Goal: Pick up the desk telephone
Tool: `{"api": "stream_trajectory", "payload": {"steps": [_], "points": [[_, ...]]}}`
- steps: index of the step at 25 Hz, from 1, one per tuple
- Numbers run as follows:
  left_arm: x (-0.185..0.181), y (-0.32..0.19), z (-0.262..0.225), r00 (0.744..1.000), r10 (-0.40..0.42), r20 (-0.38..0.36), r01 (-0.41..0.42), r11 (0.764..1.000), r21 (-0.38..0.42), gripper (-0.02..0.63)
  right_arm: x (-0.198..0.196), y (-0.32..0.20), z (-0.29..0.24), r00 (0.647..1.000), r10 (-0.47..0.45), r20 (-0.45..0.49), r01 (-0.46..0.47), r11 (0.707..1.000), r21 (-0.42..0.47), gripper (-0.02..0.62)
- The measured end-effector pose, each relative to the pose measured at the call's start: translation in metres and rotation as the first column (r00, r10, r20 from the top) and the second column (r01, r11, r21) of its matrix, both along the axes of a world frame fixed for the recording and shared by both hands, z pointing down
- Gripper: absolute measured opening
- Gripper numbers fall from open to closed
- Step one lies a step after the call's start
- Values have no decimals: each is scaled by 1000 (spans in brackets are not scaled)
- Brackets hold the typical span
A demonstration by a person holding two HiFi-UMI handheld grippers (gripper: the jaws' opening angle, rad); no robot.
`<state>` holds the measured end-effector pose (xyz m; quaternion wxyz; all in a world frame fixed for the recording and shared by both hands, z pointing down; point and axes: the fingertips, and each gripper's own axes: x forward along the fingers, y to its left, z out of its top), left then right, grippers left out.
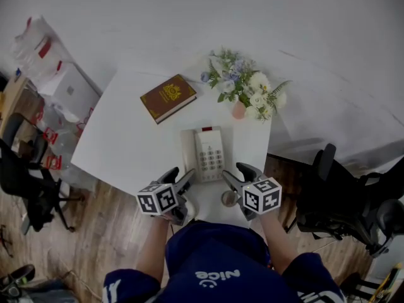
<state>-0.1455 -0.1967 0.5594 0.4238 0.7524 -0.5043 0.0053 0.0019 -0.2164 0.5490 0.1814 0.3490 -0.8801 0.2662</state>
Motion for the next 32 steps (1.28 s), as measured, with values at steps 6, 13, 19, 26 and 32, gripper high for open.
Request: {"api": "stream_trajectory", "payload": {"steps": [6, 13, 19, 26, 32], "points": [[-13, -20, 7, 997, -39, -60, 36, 998, -51, 328, -9, -20, 1, 1000, -25, 11, 25, 997, -73, 245], [-10, -42, 27, 993, 1, -119, -15, 992, -124, 342, -16, -51, 25, 998, 6, 66, 8, 978, -209, 245], [-7, -60, 39, 985, 20, -170, -46, 987, -153, 343, -18, -77, 45, 991, 67, 118, -27, 949, -314, 245], [-12, -76, 54, 962, 2, -274, -51, 984, -172, 351, -26, -87, 70, 992, 29, 122, 25, 909, -416, 245], [-5, -84, 60, 941, 41, -335, -109, 977, -185, 365, -30, -93, 86, 989, 32, 145, 43, 870, -491, 245]]}}
